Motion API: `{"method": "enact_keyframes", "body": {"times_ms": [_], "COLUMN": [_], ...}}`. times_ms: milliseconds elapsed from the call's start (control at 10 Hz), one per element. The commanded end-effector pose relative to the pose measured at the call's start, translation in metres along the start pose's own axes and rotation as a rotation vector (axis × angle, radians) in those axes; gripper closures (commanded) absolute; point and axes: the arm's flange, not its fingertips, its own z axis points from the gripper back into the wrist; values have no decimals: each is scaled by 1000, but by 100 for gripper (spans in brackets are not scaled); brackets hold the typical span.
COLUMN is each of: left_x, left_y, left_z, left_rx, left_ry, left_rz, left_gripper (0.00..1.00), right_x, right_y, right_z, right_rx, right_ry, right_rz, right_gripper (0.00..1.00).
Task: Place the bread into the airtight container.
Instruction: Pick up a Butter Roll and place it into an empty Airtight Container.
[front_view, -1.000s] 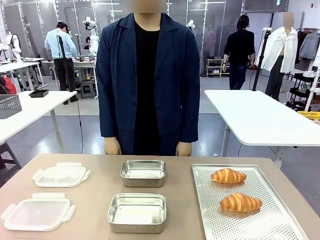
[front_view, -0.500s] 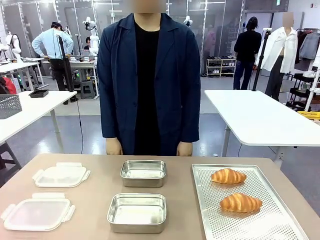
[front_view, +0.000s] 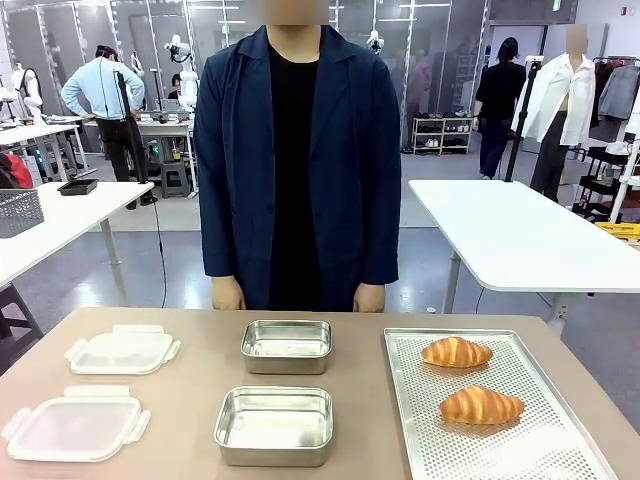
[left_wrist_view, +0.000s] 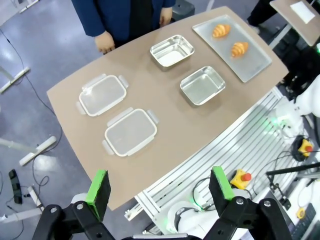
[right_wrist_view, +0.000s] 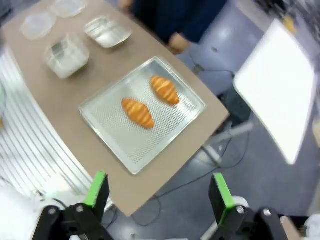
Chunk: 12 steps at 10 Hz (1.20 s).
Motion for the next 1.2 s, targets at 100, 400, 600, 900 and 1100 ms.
{"method": "enact_keyframes", "body": {"times_ms": [100, 400, 600, 900, 1100], "left_x": [4, 4, 4, 4, 4], "left_y": [-1, -1, -1, -1, -1], "left_z": [3, 3, 3, 3, 3], "left_rx": [0, 0, 0, 0, 0], "left_ry": [-3, -3, -3, -3, -3], "left_rz": [0, 0, 0, 0, 0], "left_gripper": [0, 0, 0, 0, 0], "right_x": [47, 76, 70, 25, 9], "right_y": [14, 35, 52, 71, 75], "right_z": [-40, -135, -220, -312, -355], "right_rx": [-11, 157, 268, 325, 313], "right_ry": [173, 327, 405, 362, 333], "right_rz": [694, 820, 839, 746, 711], "right_gripper": [0, 0, 0, 0, 0]}}
